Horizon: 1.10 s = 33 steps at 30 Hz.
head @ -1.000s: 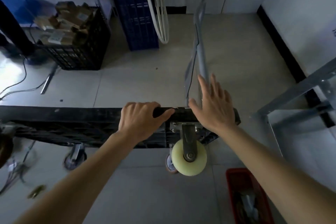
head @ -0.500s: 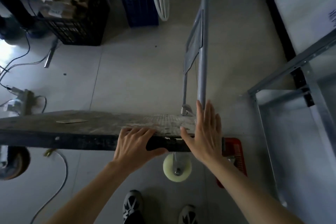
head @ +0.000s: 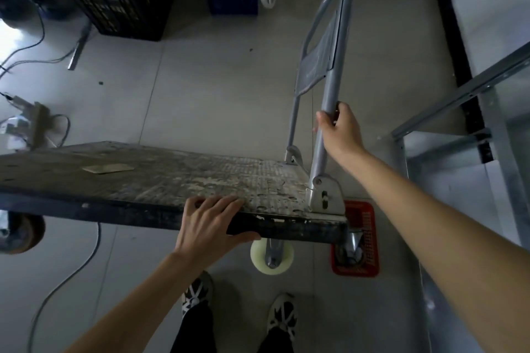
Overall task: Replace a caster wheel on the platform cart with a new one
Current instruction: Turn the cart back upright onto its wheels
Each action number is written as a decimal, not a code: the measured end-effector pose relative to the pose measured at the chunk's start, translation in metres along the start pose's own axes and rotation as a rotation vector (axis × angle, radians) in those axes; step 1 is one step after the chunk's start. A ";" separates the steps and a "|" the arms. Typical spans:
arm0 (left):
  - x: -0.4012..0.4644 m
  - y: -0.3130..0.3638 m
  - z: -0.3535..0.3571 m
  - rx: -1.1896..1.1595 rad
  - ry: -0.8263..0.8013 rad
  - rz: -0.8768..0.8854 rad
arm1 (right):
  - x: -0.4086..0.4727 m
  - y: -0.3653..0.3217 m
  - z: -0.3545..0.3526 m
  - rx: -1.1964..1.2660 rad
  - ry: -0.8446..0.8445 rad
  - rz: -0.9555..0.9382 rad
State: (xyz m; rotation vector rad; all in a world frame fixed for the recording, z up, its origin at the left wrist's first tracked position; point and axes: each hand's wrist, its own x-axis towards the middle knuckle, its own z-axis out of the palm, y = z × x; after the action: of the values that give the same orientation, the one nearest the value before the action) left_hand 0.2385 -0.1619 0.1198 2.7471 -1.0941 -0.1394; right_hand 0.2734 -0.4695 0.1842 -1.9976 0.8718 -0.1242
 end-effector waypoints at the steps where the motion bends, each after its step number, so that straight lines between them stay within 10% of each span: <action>1: -0.001 0.001 -0.001 0.002 -0.015 -0.009 | 0.001 -0.002 0.000 0.001 -0.001 0.016; 19: -0.142 0.029 0.054 -0.009 -0.041 -0.020 | -0.154 0.019 -0.028 -0.077 -0.149 -0.061; 33: -0.209 0.063 0.060 -0.038 -0.175 -0.252 | -0.212 -0.023 -0.057 -0.237 0.149 -0.219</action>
State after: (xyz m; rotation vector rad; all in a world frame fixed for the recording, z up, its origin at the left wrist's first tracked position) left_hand 0.0354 -0.0713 0.0778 2.8707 -0.7671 -0.4370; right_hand 0.1041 -0.3706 0.2862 -2.3281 0.7872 -0.3102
